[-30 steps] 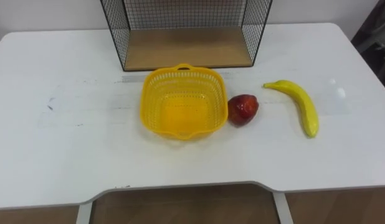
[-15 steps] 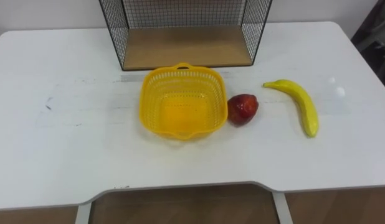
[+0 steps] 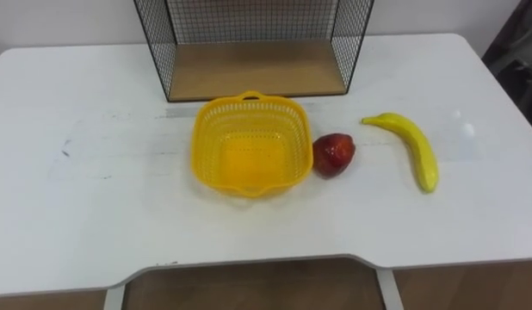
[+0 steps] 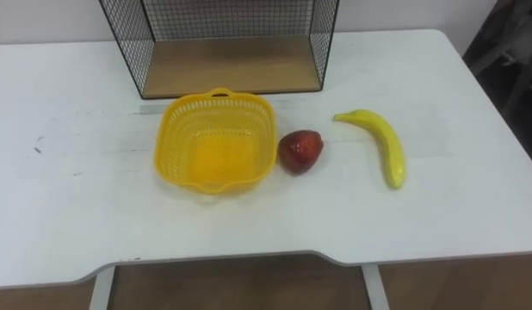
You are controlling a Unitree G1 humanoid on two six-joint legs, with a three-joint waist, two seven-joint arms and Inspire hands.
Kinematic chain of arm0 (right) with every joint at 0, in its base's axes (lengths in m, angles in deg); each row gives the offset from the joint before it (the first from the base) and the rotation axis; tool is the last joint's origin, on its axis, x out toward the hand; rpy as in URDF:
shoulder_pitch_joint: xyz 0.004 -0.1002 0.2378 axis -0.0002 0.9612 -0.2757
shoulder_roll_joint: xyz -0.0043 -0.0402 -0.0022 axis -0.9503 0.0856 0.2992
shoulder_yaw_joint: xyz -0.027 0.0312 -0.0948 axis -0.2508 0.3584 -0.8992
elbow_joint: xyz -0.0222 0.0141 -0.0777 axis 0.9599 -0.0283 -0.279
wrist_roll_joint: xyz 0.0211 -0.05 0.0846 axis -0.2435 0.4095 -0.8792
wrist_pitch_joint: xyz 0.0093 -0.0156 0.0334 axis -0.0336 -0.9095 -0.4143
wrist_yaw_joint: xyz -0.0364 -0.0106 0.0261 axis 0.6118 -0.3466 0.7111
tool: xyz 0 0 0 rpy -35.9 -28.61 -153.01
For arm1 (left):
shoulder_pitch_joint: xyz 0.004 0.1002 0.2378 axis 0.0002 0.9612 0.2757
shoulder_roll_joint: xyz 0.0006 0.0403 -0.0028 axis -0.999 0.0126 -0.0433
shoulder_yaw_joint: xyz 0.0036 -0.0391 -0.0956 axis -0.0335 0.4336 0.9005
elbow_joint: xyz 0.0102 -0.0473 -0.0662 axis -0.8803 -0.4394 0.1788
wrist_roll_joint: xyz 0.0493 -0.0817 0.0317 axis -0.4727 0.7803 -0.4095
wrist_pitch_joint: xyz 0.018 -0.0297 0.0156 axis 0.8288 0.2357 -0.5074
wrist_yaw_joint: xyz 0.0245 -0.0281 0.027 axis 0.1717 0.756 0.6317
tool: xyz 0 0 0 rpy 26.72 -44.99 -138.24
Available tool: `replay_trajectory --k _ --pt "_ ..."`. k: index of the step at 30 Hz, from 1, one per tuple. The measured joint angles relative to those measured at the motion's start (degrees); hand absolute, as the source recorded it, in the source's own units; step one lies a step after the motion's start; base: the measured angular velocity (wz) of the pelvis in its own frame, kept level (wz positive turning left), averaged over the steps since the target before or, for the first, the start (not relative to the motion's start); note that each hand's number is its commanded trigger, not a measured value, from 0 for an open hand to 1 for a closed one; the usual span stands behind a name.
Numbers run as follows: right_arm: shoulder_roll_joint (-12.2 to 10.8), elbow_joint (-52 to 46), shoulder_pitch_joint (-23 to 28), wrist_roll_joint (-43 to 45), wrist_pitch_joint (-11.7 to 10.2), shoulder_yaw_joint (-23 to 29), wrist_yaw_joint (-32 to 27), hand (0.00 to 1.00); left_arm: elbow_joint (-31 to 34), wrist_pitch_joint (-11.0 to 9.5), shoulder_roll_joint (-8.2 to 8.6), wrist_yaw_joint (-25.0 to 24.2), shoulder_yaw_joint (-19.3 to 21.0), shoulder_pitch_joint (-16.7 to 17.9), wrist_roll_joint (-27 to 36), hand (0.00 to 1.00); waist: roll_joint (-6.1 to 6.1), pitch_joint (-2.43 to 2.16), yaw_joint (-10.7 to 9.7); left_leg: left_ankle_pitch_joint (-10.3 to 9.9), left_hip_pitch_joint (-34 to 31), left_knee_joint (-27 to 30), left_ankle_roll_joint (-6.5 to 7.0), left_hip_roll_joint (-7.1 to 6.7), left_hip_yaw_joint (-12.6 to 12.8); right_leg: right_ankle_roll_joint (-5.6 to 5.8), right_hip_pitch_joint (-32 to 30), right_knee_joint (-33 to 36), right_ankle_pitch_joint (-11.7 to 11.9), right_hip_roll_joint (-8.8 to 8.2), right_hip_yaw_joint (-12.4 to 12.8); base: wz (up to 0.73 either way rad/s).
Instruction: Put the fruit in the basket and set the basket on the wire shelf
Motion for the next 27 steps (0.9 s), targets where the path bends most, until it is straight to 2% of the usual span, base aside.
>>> replay_trajectory --k 3,7,10,11,13,15,20,22,25,27 --pt "0.11 -0.26 -0.01 -9.84 0.46 7.15 -3.86 0.00 -0.05 0.23 -0.30 0.49 3.64 2.83 0.26 0.00 -0.23 -0.01 -1.26 -0.14 0.79 0.08 -0.06 -0.02 0.04 -0.02 0.74 0.10 -0.32 -0.02 0.07 0.00" --pt "0.34 -2.49 -0.71 -21.37 0.55 16.01 -9.81 0.00 0.07 1.33 -0.62 2.23 5.53 5.79 -1.31 0.00 -0.56 -0.09 -2.93 -0.24 0.61 0.83 -0.05 0.09 -0.20 -0.08 0.64 0.26 -0.44 -0.03 -0.18 0.04" --pt "0.82 -5.30 -1.40 -26.75 0.32 20.74 -13.37 0.00 1.16 1.74 -0.76 2.69 6.88 6.54 -2.78 0.00 -0.80 -0.11 -3.70 -0.30 0.66 0.96 -0.02 0.06 -0.35 -0.06 0.59 0.36 -0.59 -0.11 -0.25 0.01" --pt "1.33 -5.79 -2.73 -28.58 0.21 23.28 -15.50 0.00 1.47 1.74 -1.00 3.05 7.45 7.64 -3.58 0.00 -1.06 -0.16 -4.38 -0.30 0.69 0.93 -0.02 0.05 -0.52 -0.08 0.61 0.53 -0.72 -0.13 -0.29 0.00" --pt "2.36 -8.06 -3.87 -30.69 -0.17 26.43 -19.21 0.00 1.54 1.74 -1.54 3.80 7.75 7.68 -4.49 0.00 -1.32 -0.13 -4.64 -0.29 0.65 0.86 -0.03 0.05 -0.54 -0.10 0.59 1.02 -0.81 -0.13 -0.21 0.00" --pt "4.58 -12.18 -5.28 -32.90 -1.01 29.46 -24.54 0.00 2.06 2.16 -1.69 4.03 9.22 7.73 -5.04 0.00 -1.58 -0.15 -4.75 -0.29 0.43 0.81 -0.02 0.02 -0.29 -0.06 -0.04 1.28 -0.92 -0.19 -0.03 -0.05" --pt "8.36 -24.81 -6.77 -32.59 -3.87 31.20 -34.63 0.00 4.54 2.98 -1.88 4.99 9.37 7.80 -6.93 0.00 -2.36 -0.11 -4.84 -0.26 0.63 0.55 -0.03 -0.14 -0.14 -0.01 -0.31 1.83 -1.10 -0.31 0.03 -0.01" --pt "8.61 -31.48 -7.23 -31.58 -4.69 31.36 -38.21 0.00 5.12 3.13 -1.95 4.99 9.44 7.41 -7.21 0.00 -2.75 0.02 -4.68 -0.25 0.55 0.53 -0.04 -0.12 -0.04 -0.03 -0.35 2.16 -1.15 -0.31 0.24 -0.04" --pt "8.61 -41.63 -7.75 -21.41 -5.05 31.29 -43.71 0.00 6.14 3.58 -2.00 4.98 9.37 7.22 -8.85 0.00 -3.17 0.04 -4.82 -0.26 0.40 0.52 -0.04 -0.17 -0.06 0.03 -0.40 2.00 -1.20 -0.31 0.28 0.02" --pt "8.62 -49.05 -7.81 -15.18 -5.28 31.05 -47.45 0.00 6.38 3.87 -2.67 4.95 8.13 7.23 -8.85 0.00 -3.48 0.27 -4.36 -0.26 0.25 0.53 -0.04 -0.18 -0.06 -0.01 -0.55 2.04 -1.34 -0.34 0.15 0.02"
